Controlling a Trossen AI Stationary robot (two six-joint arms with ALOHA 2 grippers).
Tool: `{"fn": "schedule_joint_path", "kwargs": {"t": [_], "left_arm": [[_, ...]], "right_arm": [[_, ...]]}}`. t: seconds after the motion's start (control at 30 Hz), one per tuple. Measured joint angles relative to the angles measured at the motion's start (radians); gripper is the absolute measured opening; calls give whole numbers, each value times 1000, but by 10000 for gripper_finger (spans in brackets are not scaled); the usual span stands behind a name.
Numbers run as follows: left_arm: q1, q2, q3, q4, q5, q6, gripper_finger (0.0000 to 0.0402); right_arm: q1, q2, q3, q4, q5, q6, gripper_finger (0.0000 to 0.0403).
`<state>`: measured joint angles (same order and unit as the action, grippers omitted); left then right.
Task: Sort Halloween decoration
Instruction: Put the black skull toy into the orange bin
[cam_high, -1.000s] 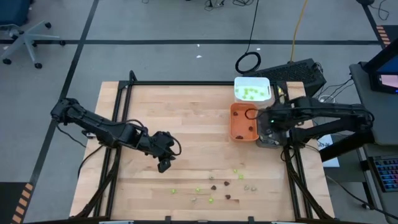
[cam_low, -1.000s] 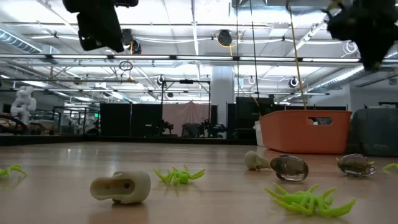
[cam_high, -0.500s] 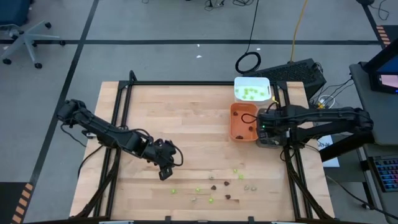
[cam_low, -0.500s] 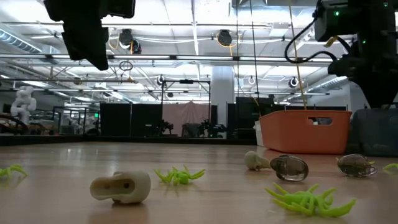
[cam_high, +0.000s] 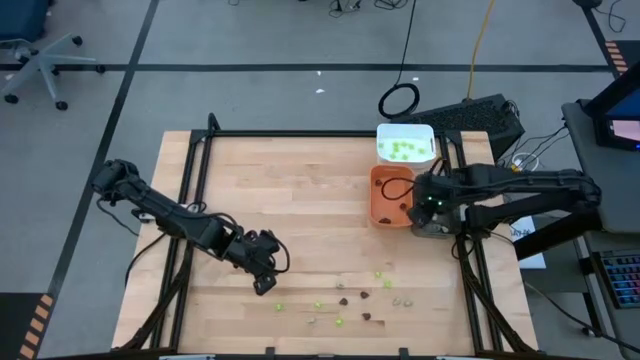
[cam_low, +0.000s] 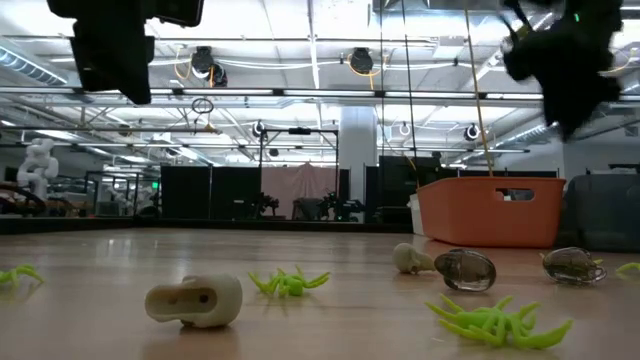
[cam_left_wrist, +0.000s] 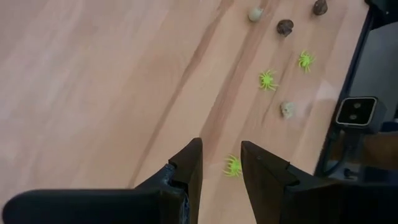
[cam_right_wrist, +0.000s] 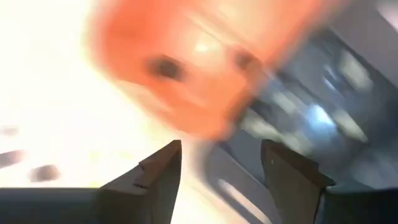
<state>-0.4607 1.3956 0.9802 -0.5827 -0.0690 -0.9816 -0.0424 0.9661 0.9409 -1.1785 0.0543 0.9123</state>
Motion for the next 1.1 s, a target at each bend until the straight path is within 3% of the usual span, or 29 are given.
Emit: {"fn": "schedule_joint_path", "kwargs": {"t": [0.27,0.6,0.87,1.1], "left_arm": [[-14,0,0,-1,7,-80,109],[-8,0,0,-2,-67,-106,109],[-8,0,0,-14,-79,-136,109],[-11,0,0,-46,-85,-139,109]], "right_arm": [[193,18,47,338,-3,-303,199],[435,255,47,512,-4,-617,197],[519,502,47,808,-57,-637,197],[569,666,46,918,-86,-592,197]]}}
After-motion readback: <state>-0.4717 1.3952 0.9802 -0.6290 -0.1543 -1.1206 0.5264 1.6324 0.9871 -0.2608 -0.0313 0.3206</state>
